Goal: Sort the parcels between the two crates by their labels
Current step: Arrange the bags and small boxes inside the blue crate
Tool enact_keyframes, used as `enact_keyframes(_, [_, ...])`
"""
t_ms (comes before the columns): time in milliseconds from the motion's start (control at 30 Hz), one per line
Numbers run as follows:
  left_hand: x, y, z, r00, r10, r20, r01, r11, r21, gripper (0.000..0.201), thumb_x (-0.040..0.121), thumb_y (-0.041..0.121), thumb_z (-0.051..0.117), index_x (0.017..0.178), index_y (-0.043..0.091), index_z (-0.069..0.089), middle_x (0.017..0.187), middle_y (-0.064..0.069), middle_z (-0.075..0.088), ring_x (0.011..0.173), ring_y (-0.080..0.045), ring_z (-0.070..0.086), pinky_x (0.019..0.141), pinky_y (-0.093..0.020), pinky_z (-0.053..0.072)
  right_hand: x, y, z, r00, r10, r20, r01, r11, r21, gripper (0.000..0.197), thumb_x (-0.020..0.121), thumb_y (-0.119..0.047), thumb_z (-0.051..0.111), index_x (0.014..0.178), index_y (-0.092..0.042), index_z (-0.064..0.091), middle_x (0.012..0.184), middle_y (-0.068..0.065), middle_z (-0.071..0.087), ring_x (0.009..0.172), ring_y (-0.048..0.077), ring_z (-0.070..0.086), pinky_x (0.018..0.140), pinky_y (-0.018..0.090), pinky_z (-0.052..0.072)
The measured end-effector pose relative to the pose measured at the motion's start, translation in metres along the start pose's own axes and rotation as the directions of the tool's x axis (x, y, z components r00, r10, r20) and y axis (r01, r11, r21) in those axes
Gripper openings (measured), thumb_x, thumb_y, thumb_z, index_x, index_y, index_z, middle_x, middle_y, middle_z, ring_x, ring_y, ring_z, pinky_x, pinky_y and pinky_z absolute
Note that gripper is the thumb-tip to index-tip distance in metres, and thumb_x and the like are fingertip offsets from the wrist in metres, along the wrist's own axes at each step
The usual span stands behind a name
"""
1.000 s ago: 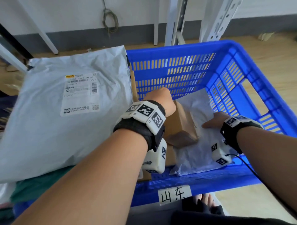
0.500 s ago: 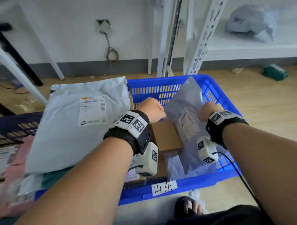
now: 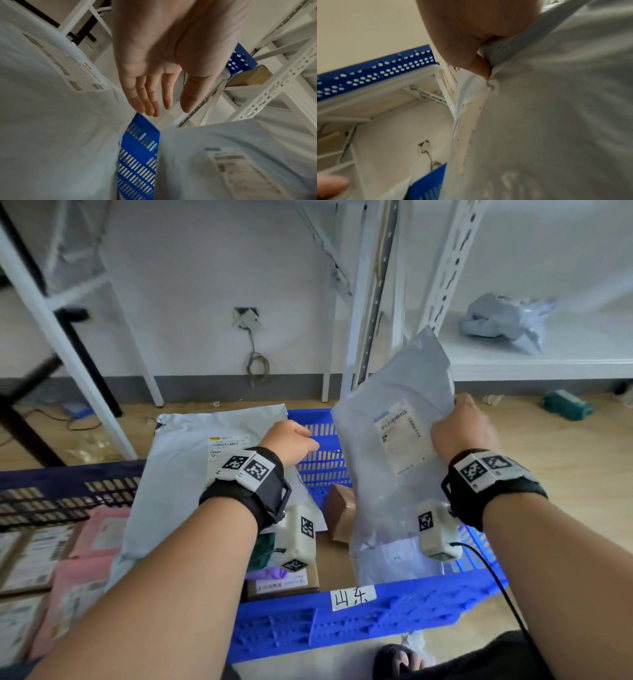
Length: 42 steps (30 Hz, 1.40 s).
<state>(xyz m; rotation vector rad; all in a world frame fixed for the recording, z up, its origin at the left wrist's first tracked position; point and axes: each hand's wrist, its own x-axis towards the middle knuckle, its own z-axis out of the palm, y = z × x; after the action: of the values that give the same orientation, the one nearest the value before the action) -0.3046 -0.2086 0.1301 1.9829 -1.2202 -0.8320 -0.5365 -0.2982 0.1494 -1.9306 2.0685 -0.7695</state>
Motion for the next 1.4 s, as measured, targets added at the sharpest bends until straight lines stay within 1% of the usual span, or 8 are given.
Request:
enact_keyframes(67, [0.0,-0.003,-0.004,1.0,-0.023,-0.002,0.023,0.999,-0.033,0.019,0.089,0.016,0.058,0.072,0.02,0.05,0.083,-0.012,0.048,0.076,-0.021,0.045,0.07,-0.028,0.043,0.001,-0.003,-0.007,0.999,0.038,-0.018,-0.036,0.996,0.086,0.031,0.084,-0.007,0.043,0.114,-0.01,0.047,0.111,0.018,0.06,0.099,0.037,0.057,0.074,0.035,0.039])
enact_keyframes(200, [0.001,-0.005,-0.01,0.997,-0.079,-0.01,0.076,0.987,-0.141,0.022,0.09,0.033,0.057,0.086,0.015,0.046,0.083,-0.011,0.039,0.076,-0.021,0.04,0.071,-0.028,0.038,0.004,-0.008,-0.008,0.996,0.088,0.03,-0.093,0.947,0.308,0.031,0.085,-0.001,0.038,0.114,-0.006,0.051,0.111,0.015,0.058,0.087,0.027,0.048,0.074,0.032,0.037])
enact_keyframes(333, [0.002,-0.003,-0.012,0.991,-0.113,0.075,0.131,0.94,-0.315,0.054,0.078,0.058,0.06,0.101,0.009,0.062,0.098,-0.011,0.065,0.094,-0.025,0.062,0.089,-0.033,0.049,0.005,-0.019,0.001,0.995,0.075,0.067,-0.095,0.924,0.37,0.029,0.088,-0.001,0.039,0.113,0.002,0.054,0.113,0.02,0.059,0.094,0.032,0.053,0.074,0.031,0.037])
enact_keyframes(567, [0.0,0.001,-0.007,0.992,-0.082,0.095,0.115,0.894,-0.432,0.082,0.057,0.057,0.071,0.125,0.013,0.056,0.112,-0.003,0.069,0.099,-0.023,0.068,0.095,-0.041,0.052,0.008,-0.033,0.004,0.995,0.098,0.035,-0.103,0.883,0.459,0.027,0.087,-0.003,0.034,0.104,0.001,0.054,0.107,0.02,0.059,0.099,0.035,0.057,0.085,0.041,0.046])
enact_keyframes(867, [-0.001,0.004,-0.009,0.999,-0.04,0.009,0.04,0.906,-0.421,0.028,0.085,0.026,0.07,0.108,0.018,0.056,0.113,-0.007,0.068,0.102,-0.026,0.066,0.096,-0.043,0.051,-0.001,-0.038,0.015,0.993,0.069,0.1,-0.113,0.826,0.552,0.016,0.084,-0.001,0.034,0.09,-0.005,0.049,0.084,0.008,0.051,0.085,0.026,0.05,0.074,0.036,0.04])
enact_keyframes(1100, [0.002,-0.005,-0.016,0.998,-0.02,-0.056,-0.001,0.931,-0.364,0.045,0.082,0.027,0.071,0.123,0.015,0.054,0.117,-0.002,0.065,0.106,-0.023,0.063,0.098,-0.044,0.049,0.004,-0.038,0.034,0.982,0.053,0.183,-0.157,0.77,0.618,0.018,0.065,-0.011,0.04,0.079,-0.008,0.05,0.08,0.013,0.055,0.078,0.028,0.053,0.073,0.041,0.047])
enact_keyframes(1200, [0.0,-0.008,-0.025,0.995,-0.026,-0.101,-0.011,0.937,-0.348,0.047,0.083,0.025,0.07,0.125,0.013,0.052,0.12,-0.002,0.061,0.108,-0.022,0.06,0.1,-0.042,0.047,-0.001,-0.047,0.033,0.972,0.025,0.236,-0.169,0.77,0.615,0.024,0.075,-0.006,0.047,0.096,-0.002,0.058,0.094,0.016,0.063,0.087,0.031,0.061,0.084,0.044,0.052])
enact_keyframes(1400, [-0.003,-0.019,-0.061,0.973,-0.081,-0.217,0.0,0.937,-0.35,0.043,0.085,0.015,0.067,0.125,0.011,0.051,0.118,-0.002,0.06,0.108,-0.02,0.058,0.097,-0.033,0.045,-0.014,-0.072,0.043,0.948,-0.078,0.309,-0.164,0.713,0.682,0.021,0.084,-0.023,0.057,0.091,-0.003,0.061,0.082,0.008,0.06,0.075,0.021,0.056,0.068,0.032,0.046])
